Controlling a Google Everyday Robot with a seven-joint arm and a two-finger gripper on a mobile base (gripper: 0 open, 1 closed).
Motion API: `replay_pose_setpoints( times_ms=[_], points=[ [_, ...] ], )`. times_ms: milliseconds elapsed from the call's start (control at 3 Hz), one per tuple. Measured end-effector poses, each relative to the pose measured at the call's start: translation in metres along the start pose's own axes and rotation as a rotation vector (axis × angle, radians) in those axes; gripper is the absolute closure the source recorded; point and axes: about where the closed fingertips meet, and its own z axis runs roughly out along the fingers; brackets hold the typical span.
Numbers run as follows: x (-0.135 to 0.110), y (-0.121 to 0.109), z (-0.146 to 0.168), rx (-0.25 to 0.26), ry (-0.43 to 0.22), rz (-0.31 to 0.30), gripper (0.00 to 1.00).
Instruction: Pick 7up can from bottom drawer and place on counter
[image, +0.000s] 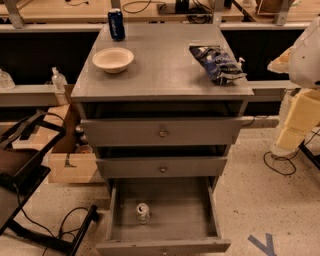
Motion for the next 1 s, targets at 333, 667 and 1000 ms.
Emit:
replay_pose_setpoints(
  times_ms=[333, 667, 1000],
  points=[
    [0.0, 0.0, 0.0, 0.0, 0.0, 0.0, 0.0],
    [0.0, 0.005, 0.012, -0.004, -0.028, 0.016, 0.0],
    [0.005, 0.027, 0.045, -0.032, -0.114, 0.034, 0.0]
  ],
)
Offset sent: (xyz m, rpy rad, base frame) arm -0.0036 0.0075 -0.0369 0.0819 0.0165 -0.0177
